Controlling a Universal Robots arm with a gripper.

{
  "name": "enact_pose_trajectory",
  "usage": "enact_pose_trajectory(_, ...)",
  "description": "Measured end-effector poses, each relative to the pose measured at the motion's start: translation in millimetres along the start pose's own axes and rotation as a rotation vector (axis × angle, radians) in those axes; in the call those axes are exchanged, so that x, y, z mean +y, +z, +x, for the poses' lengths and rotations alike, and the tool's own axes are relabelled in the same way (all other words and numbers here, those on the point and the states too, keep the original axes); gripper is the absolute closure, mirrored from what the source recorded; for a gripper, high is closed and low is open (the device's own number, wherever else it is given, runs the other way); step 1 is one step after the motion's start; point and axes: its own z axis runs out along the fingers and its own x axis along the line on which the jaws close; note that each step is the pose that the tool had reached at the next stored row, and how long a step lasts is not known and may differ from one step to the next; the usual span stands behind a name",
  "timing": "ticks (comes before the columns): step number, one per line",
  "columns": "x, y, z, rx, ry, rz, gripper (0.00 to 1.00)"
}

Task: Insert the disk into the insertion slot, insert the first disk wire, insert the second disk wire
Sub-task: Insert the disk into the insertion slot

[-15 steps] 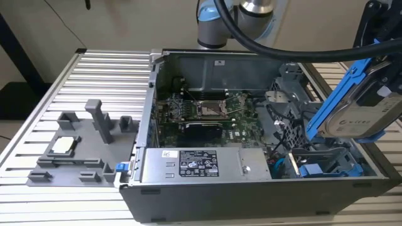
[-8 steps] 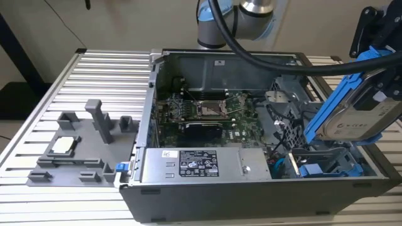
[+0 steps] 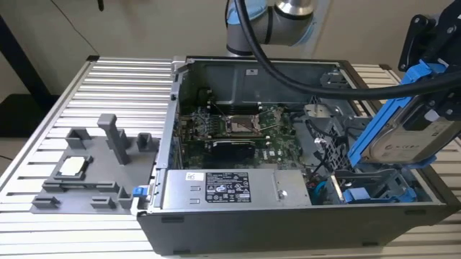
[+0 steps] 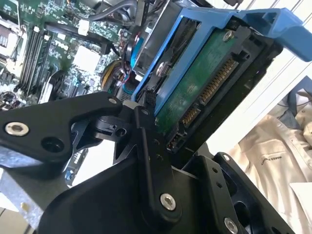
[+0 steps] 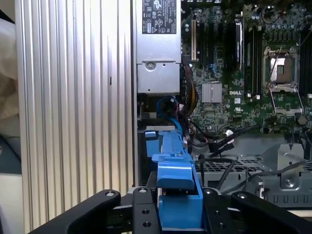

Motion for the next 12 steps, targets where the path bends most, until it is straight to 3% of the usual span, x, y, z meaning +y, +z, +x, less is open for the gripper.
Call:
enact_pose_trajectory(7, -0.1, 4.1, 0.0, -0.0067, 0.000, 0.0052, 0.67)
enact_pose_trajectory(12, -0.1, 10.9, 0.1, -0.0083, 0.000, 0.0055, 0.67)
